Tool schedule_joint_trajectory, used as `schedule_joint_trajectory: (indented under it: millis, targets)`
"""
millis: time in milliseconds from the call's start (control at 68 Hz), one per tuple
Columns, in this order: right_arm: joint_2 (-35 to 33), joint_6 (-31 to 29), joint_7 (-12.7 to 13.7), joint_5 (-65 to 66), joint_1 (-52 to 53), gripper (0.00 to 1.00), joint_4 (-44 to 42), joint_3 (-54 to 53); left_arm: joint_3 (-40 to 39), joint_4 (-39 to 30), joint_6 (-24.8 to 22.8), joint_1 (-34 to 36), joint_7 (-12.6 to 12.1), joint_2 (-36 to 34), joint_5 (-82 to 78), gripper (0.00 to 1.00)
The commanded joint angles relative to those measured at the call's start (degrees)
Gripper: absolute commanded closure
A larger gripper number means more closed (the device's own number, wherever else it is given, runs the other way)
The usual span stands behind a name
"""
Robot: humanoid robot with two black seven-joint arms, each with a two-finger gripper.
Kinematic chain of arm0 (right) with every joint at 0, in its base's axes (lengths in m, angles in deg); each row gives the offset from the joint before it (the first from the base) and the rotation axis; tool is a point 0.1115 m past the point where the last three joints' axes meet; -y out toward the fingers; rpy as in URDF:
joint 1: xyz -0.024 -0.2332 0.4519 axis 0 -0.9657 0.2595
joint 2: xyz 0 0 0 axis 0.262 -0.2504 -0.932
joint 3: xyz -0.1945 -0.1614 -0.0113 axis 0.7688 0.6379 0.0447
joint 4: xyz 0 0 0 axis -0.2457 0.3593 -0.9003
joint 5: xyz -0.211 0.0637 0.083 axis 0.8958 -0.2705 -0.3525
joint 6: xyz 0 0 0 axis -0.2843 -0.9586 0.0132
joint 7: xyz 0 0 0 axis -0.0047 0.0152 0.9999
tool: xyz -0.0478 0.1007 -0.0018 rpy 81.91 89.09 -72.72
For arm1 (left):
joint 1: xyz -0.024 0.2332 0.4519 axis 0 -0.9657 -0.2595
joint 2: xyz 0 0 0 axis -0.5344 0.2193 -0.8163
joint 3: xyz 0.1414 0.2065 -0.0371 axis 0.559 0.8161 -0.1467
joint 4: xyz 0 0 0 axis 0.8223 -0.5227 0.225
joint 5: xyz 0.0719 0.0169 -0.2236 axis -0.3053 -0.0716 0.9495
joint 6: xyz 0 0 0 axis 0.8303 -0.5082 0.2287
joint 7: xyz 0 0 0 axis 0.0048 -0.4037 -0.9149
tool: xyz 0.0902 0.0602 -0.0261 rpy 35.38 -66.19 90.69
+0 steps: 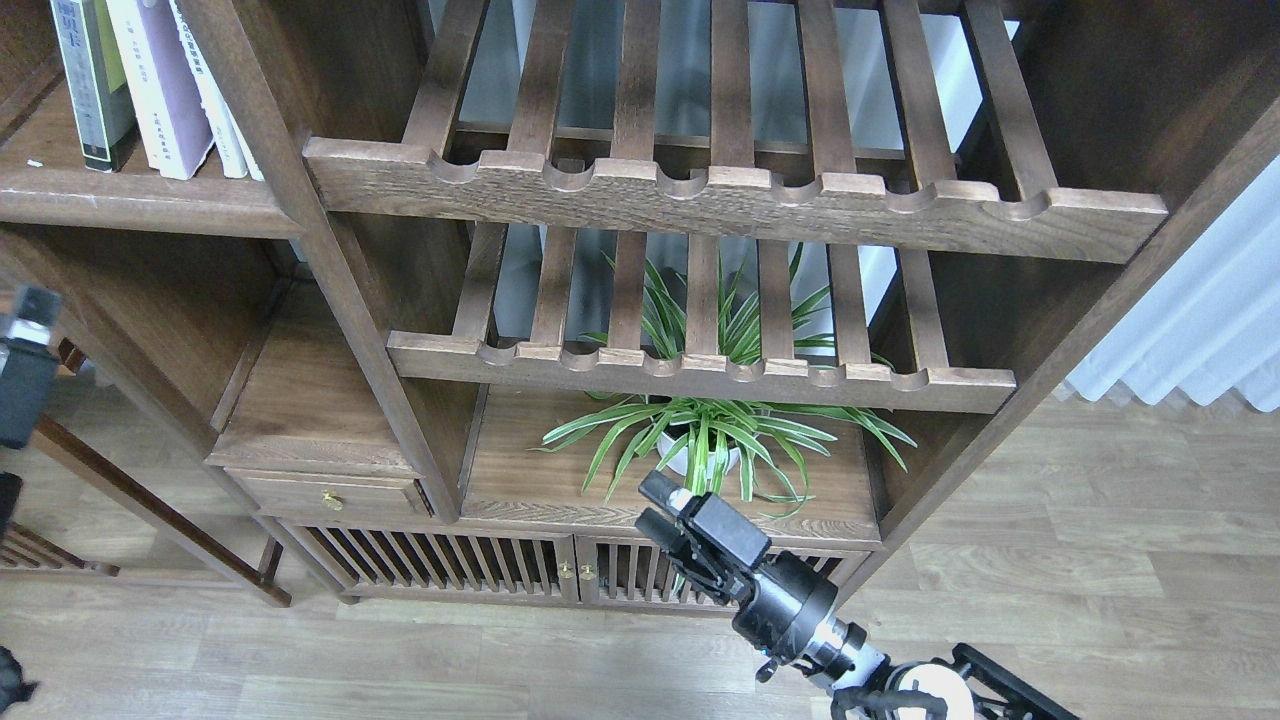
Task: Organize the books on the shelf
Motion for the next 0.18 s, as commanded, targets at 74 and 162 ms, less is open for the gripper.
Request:
schedule_joint_trajectory:
  millis: [74, 162]
  targets:
    - [-0.03, 0.00, -0.01, -0.01, 0.12, 0.00, -0.01, -0.01, 1.61, -0.04, 0.00, -2.49, -0.10, 3.82, -0.01, 0.01]
    - [-0.21, 0.00, -0.09, -0.09, 0.12, 0.00, -0.01, -0.54, 2.67, 0.04, 0.00, -4.78, -0.27, 5.49, -0.01, 0.01]
